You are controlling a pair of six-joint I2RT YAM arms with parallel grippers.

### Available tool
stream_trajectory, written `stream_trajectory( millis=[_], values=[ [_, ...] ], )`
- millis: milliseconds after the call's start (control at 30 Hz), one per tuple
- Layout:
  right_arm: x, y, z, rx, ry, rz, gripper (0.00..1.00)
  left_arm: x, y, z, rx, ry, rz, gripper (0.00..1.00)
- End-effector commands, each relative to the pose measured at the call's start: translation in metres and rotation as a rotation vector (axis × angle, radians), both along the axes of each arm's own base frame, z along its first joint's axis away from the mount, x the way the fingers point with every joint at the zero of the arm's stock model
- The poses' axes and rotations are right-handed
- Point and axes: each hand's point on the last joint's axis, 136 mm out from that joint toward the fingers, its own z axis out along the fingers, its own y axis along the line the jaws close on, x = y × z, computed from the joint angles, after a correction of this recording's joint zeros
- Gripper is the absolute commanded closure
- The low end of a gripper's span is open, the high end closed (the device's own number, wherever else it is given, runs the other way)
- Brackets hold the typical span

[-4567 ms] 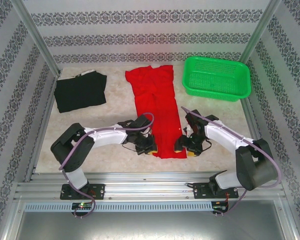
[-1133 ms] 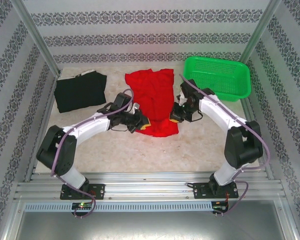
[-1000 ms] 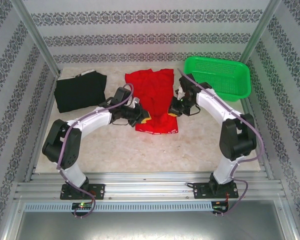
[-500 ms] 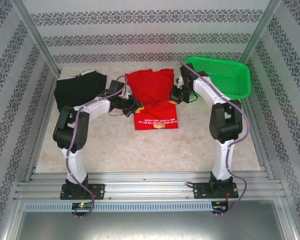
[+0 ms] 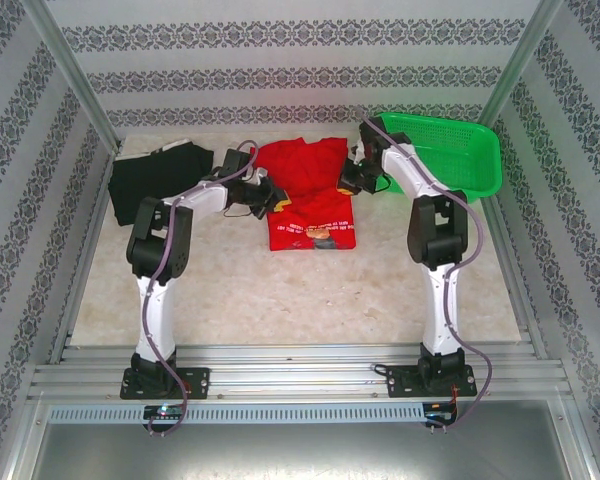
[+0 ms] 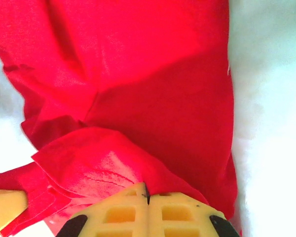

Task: Fold and stack the t-shirts

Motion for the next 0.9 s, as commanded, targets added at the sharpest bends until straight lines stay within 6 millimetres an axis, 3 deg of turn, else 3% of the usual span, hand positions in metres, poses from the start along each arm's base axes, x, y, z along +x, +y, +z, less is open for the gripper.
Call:
stream_trajectory(
  millis=[0, 100, 167, 300, 367, 433, 533, 633, 733, 867],
  values=[
    [0.008, 0.001, -0.004, 0.016, 0.0, -0.001, 0.97, 0.022, 0.009, 0.008, -0.015, -0.054, 0.008, 0.82],
    [0.024, 0.0, 0.009, 0.045, -0.061, -0.028, 0.76, 0.045, 0.017, 0.024, -0.054, -0.112, 0.067, 0.63],
    [0.037, -0.004, 0.029, 0.075, -0.12, -0.057, 0.61, 0.063, 0.022, 0.047, -0.091, -0.168, 0.107, 0.5],
    [0.052, -0.013, 0.078, 0.1, -0.255, -0.076, 0.51, 0.083, 0.029, 0.087, -0.095, -0.257, 0.125, 0.42],
    [0.052, -0.016, 0.103, 0.109, -0.322, -0.082, 0.49, 0.085, 0.034, 0.101, -0.075, -0.288, 0.125, 0.22],
    [0.046, -0.018, 0.121, 0.124, -0.354, -0.081, 0.48, 0.082, 0.041, 0.105, -0.025, -0.298, 0.117, 0.19],
    [0.025, -0.022, 0.13, 0.127, -0.341, -0.066, 0.46, 0.063, 0.049, 0.102, 0.088, -0.285, 0.075, 0.17],
    [-0.008, -0.027, 0.123, 0.102, -0.284, -0.045, 0.41, 0.025, 0.054, 0.093, 0.196, -0.248, 0.015, 0.16],
    [-0.051, -0.032, 0.095, 0.084, -0.177, -0.044, 0.38, -0.027, 0.056, 0.077, 0.24, -0.191, -0.026, 0.16],
    [-0.103, -0.027, 0.056, 0.107, -0.077, -0.041, 0.37, -0.093, 0.042, 0.036, 0.201, -0.06, -0.051, 0.2]
  ],
)
